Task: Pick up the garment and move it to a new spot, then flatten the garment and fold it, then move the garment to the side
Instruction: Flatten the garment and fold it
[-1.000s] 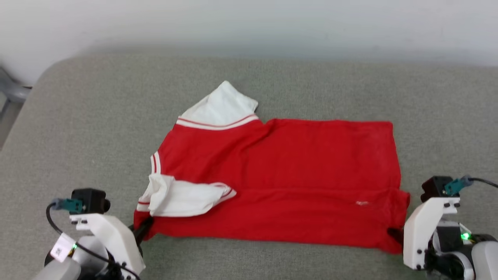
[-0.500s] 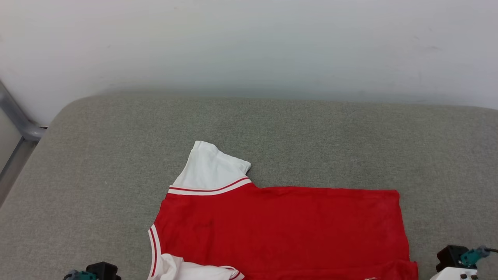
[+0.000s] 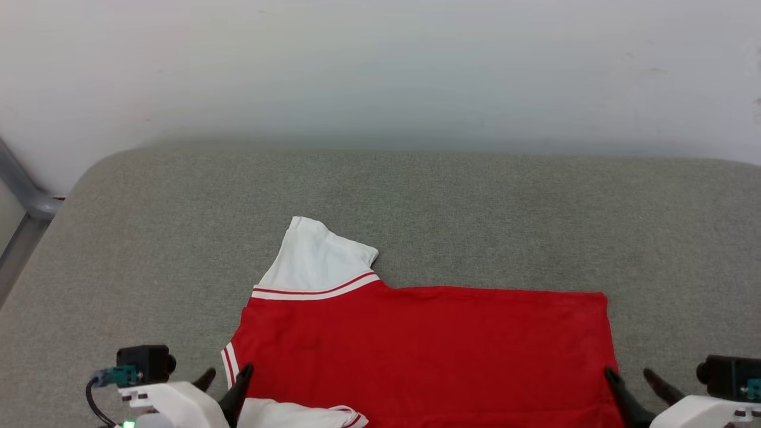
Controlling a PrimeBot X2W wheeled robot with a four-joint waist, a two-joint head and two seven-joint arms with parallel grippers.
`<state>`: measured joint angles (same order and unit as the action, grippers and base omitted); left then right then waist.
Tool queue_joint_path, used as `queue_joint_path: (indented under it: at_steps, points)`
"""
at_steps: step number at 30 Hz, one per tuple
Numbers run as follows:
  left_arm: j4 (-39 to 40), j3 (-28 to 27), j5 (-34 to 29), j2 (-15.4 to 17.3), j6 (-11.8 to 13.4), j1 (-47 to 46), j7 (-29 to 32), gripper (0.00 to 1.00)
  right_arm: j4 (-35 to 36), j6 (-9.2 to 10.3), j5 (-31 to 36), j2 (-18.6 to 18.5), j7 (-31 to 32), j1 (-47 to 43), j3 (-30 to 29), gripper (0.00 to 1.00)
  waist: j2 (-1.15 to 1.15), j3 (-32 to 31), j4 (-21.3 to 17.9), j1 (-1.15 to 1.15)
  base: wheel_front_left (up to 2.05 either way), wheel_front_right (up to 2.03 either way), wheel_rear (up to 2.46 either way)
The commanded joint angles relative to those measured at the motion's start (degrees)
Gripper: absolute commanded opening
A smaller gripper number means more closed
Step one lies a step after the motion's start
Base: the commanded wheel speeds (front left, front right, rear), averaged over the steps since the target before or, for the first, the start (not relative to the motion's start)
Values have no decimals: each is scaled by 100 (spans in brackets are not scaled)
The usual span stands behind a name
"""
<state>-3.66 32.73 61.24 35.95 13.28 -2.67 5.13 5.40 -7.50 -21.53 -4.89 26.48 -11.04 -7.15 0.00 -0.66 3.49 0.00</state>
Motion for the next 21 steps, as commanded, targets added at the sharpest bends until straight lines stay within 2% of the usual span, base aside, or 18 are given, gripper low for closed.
queue_joint_path:
  at_steps: [1, 6, 11, 16, 21]
  points:
    - [35, -39, -102, -13, 4, -105, -123, 100, 48, 3, 101, -16, -198, 93, -4, 100, 0, -21, -31, 0, 0, 0, 0]
    - [135, -161, -668, -152, 9, -490, -980, 100, 186, 3, 372, 15, -1147, 391, -31, 100, 0, -34, -140, 0, 0, 0, 0]
    - [43, -293, -1120, -326, 77, -962, -1651, 100, 339, 3, 554, 62, -1503, 695, -64, 100, 0, 148, -265, 0, 0, 0, 0]
    - [-238, -493, -1084, -328, -80, -1664, -1634, 100, 605, 3, 642, 110, -1482, 1153, -52, 100, 0, 725, -468, 0, 0, 0, 0]
    - [-871, -512, -737, -155, -583, -2453, -892, 100, 641, 3, 700, 148, -1450, 1509, -15, 100, 0, 1139, -711, 0, 0, 0, 0]
